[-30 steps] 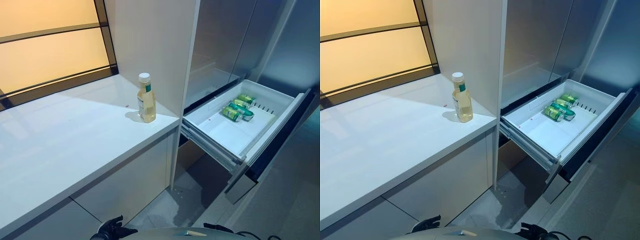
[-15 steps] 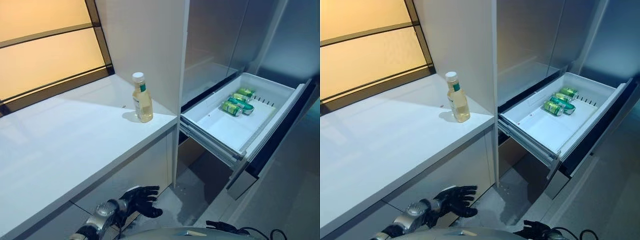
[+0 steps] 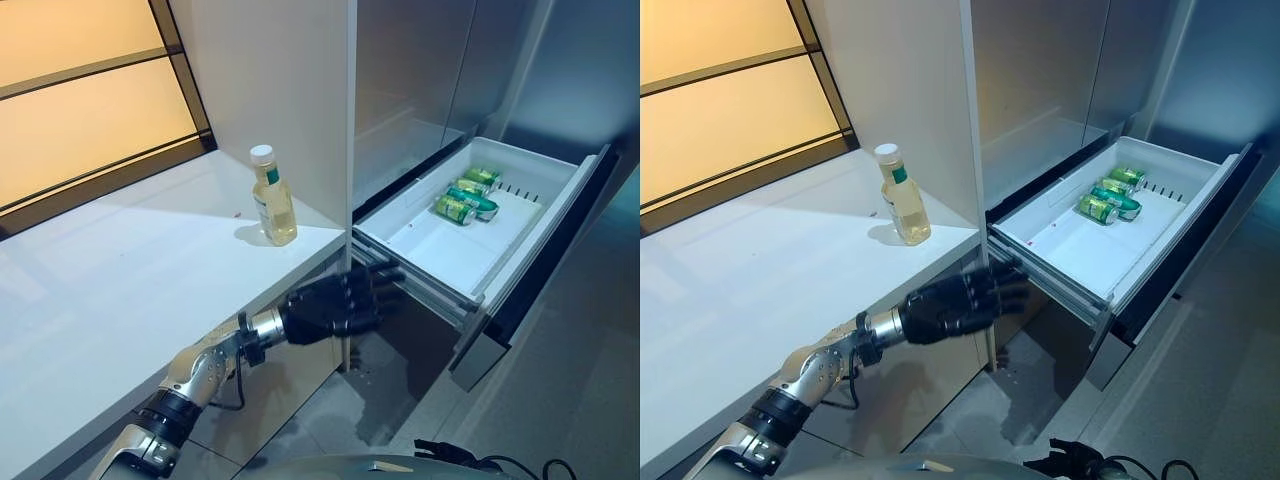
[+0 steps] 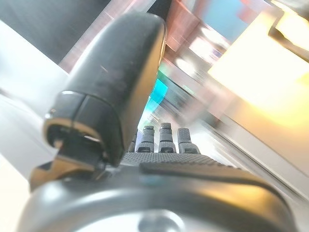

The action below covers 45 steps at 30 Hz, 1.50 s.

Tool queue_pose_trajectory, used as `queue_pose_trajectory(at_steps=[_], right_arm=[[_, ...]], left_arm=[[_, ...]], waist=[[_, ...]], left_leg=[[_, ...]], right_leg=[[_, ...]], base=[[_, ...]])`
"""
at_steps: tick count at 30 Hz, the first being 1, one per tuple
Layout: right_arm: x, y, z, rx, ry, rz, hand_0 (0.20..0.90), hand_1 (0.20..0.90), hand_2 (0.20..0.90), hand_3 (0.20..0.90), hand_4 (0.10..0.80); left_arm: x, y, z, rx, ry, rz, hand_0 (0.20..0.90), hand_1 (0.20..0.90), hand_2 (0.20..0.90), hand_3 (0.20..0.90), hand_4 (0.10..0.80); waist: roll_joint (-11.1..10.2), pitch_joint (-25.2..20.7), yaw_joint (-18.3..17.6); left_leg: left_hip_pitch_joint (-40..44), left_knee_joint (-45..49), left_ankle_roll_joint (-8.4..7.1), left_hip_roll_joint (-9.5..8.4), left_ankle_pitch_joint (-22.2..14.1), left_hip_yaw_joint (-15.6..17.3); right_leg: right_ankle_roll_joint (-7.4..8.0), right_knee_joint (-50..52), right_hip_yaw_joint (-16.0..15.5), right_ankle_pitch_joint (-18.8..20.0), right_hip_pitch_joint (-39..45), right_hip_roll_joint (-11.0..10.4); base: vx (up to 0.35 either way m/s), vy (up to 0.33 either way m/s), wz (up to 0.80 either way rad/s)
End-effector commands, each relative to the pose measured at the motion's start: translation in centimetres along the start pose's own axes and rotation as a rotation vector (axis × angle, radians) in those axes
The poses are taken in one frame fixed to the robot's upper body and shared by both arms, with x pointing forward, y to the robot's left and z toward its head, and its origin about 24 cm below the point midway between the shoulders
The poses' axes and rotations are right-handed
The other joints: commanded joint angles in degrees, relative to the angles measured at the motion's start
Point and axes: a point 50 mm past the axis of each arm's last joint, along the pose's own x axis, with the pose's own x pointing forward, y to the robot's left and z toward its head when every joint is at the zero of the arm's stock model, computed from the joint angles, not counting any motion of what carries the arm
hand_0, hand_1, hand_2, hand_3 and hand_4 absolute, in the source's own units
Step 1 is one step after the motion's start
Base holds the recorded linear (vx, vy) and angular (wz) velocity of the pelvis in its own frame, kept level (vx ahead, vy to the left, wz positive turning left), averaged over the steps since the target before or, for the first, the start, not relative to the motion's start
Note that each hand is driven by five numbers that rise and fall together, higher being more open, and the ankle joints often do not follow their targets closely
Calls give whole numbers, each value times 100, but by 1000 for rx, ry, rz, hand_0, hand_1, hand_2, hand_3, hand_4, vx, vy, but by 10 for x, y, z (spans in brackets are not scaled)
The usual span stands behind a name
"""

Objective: Put drinks into fridge and close the fridge

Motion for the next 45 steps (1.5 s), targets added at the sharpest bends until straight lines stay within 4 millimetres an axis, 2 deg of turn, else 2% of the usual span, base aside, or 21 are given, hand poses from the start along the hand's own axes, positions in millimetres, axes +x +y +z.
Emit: queue_pose_trajectory(at_steps=[1,2,6,9,11,16,21,22,26,28,34,39,45], right_arm=[[3,8,8,-36,-19,10,900,900,900,900,800],[3,8,8,-37,-19,12,900,900,900,900,800],[3,13,3,-36,-20,21,900,900,900,900,800],[3,13,2,-36,-20,22,900,900,900,900,800],[3,16,-1,-39,-12,22,900,900,900,900,800],[5,19,1,-33,-3,20,900,900,900,900,800],[5,19,2,-38,5,15,900,900,900,900,800],[5,19,2,-38,4,15,900,900,900,900,800],[5,15,4,-55,11,16,900,900,900,900,800],[5,14,5,-68,13,20,900,900,900,900,800],[4,13,5,-85,20,20,900,900,900,900,800],[3,8,3,-89,28,11,900,900,900,900,800],[2,5,2,-91,31,4,900,900,900,900,800]], left_arm=[[31,-32,76,221,-344,-204,900,900,900,900,800],[31,-34,81,264,-367,-193,900,900,900,900,800],[26,-54,123,640,-497,-23,900,900,900,900,800],[24,-57,129,703,-518,10,900,900,900,900,800],[16,-70,156,915,-625,167,900,900,900,900,800],[10,-74,176,1085,-758,378,900,900,900,900,800],[17,-70,179,1211,-726,504,900,900,900,900,800],[17,-70,179,1212,-726,504,900,900,900,900,800],[18,-45,182,1148,-673,649,900,900,900,900,800],[11,-28,182,1118,-687,748,900,900,900,900,800],[2,0,181,1100,-634,864,900,900,900,900,800],[-10,14,184,1112,-624,956,900,900,900,900,800],[-18,18,192,1149,-639,1023,900,900,900,900,800]], waist=[[-197,-157,130],[-204,-166,129],[-237,-217,154],[-243,-225,161],[-260,-264,201],[-284,-307,199],[-289,-317,158],[-290,-315,160],[-285,-325,90],[-278,-320,33],[-268,-319,-66],[-270,-336,-136],[-265,-327,-203]], left_leg=[[130,38,341,-272,-583,360],[130,38,341,-272,-583,356],[134,38,339,-266,-579,316],[132,38,338,-265,-579,308],[127,38,333,-266,-573,275],[132,38,332,-264,-570,245],[154,38,346,-268,-572,255],[155,38,346,-268,-573,256],[201,38,370,-279,-584,314],[243,38,380,-284,-589,365],[290,38,396,-294,-602,461],[308,38,397,-298,-617,536],[322,38,403,-300,-617,609]], right_leg=[[122,27,-98,419,-222,30],[120,27,-101,413,-219,29],[119,27,-136,376,-194,31],[117,27,-142,366,-192,32],[105,27,-167,329,-174,45],[74,27,-174,297,-154,62],[58,27,-162,287,-135,72],[58,27,-162,287,-134,72],[54,40,-95,282,-118,89],[55,62,-55,279,-109,93],[53,90,22,285,-123,105],[69,97,80,289,-133,107],[76,165,132,276,-169,104]], base=[[0,0,0],[0,0,0],[0,0,0],[0,0,0],[28,-9,4],[20,-5,3],[0,0,0],[0,0,0],[40,18,-1],[55,26,-9],[41,18,-9],[43,23,-7],[27,26,-6]])
